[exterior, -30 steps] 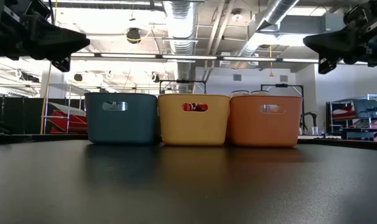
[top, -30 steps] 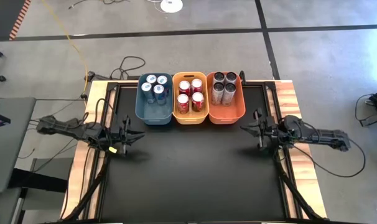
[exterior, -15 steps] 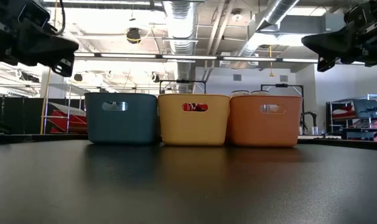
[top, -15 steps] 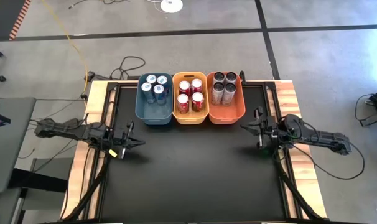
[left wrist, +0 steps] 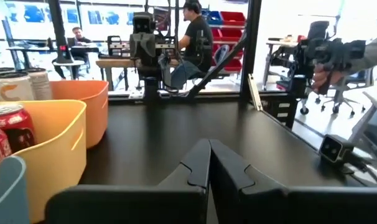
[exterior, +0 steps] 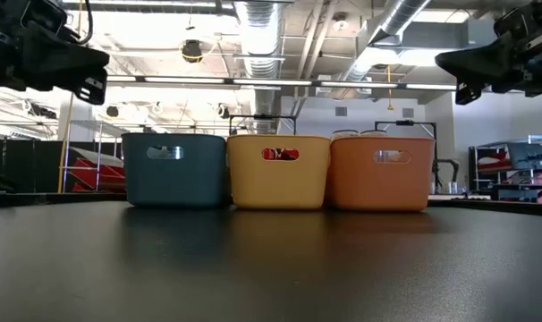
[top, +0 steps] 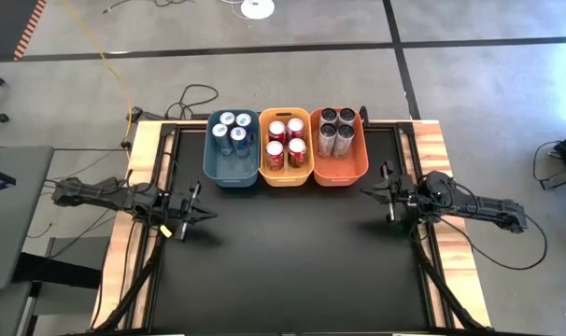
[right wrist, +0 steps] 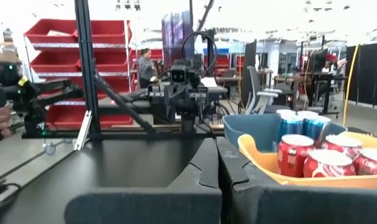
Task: Sort soda cans
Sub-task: Return to Home Position
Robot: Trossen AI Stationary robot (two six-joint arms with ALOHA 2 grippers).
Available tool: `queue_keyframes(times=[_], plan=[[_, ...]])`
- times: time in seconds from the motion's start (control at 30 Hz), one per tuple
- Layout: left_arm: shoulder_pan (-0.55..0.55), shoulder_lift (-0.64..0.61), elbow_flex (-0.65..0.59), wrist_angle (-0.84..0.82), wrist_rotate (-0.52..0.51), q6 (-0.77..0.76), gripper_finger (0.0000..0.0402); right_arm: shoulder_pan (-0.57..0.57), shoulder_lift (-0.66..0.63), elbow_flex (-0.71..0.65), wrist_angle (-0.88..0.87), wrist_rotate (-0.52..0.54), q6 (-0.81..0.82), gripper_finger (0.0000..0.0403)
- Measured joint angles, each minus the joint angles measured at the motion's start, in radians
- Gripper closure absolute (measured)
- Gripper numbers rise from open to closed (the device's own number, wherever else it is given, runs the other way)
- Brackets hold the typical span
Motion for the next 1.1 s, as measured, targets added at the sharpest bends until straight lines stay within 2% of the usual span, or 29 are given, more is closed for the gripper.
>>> queue_keyframes(times=[0.27,0.6,0.87,1.1], plan=[[0.000,0.000,0.000,-0.010,-0.012,0.023,0.0401,-0.009,-0.003,-0.001,-0.022,-0.001,-0.026,0.0403],[0.000,0.000,0.000,-0.004,-0.002,0.059,0.0401,-0.100,-0.003,-0.002,-0.017,-0.027,-0.035,0.0403],[0.000,0.000,0.000,-0.017,0.019,0.086,0.0401,-0.089,-0.003,-0.002,-0.019,-0.028,-0.027,0.0403],[0.000,0.000,0.000,-0.033,0.042,0.062,0.0401,-0.087,-0.003,-0.003,-0.107,-0.028,0.026,0.0403]])
